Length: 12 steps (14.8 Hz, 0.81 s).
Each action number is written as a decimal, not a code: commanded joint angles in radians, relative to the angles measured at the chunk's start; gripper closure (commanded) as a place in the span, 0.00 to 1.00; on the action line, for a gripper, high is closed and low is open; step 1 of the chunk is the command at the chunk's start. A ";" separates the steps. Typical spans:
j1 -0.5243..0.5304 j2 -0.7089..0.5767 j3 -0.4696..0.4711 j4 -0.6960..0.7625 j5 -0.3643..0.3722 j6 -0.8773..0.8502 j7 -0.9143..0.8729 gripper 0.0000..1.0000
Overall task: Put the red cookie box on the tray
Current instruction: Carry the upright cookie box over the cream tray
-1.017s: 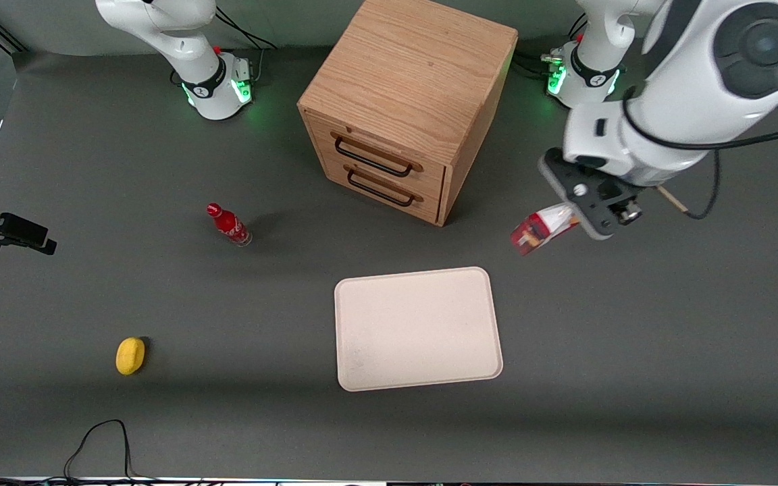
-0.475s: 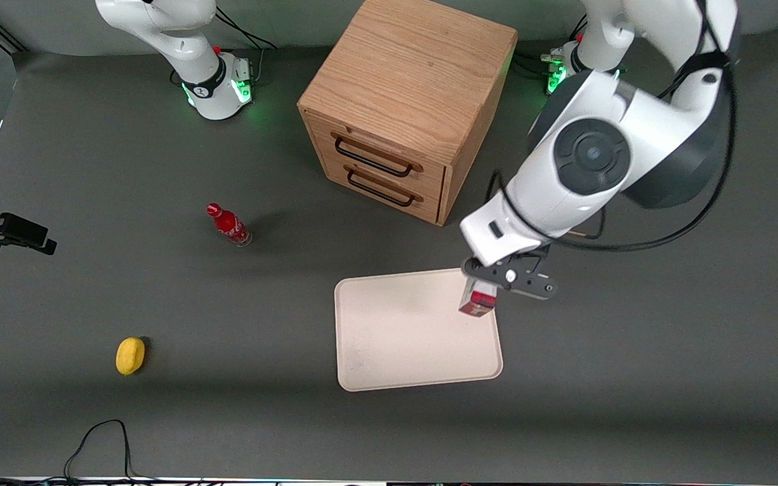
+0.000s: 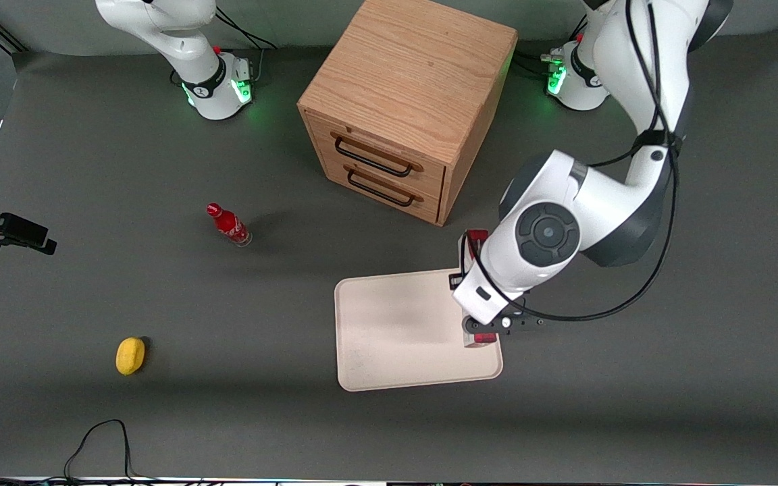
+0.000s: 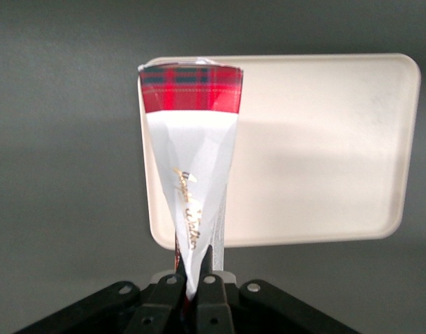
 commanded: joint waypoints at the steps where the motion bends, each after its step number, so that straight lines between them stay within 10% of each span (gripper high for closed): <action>1: -0.015 0.070 0.007 0.018 0.063 0.069 -0.056 1.00; 12: -0.009 0.159 0.022 -0.085 0.101 0.273 -0.131 1.00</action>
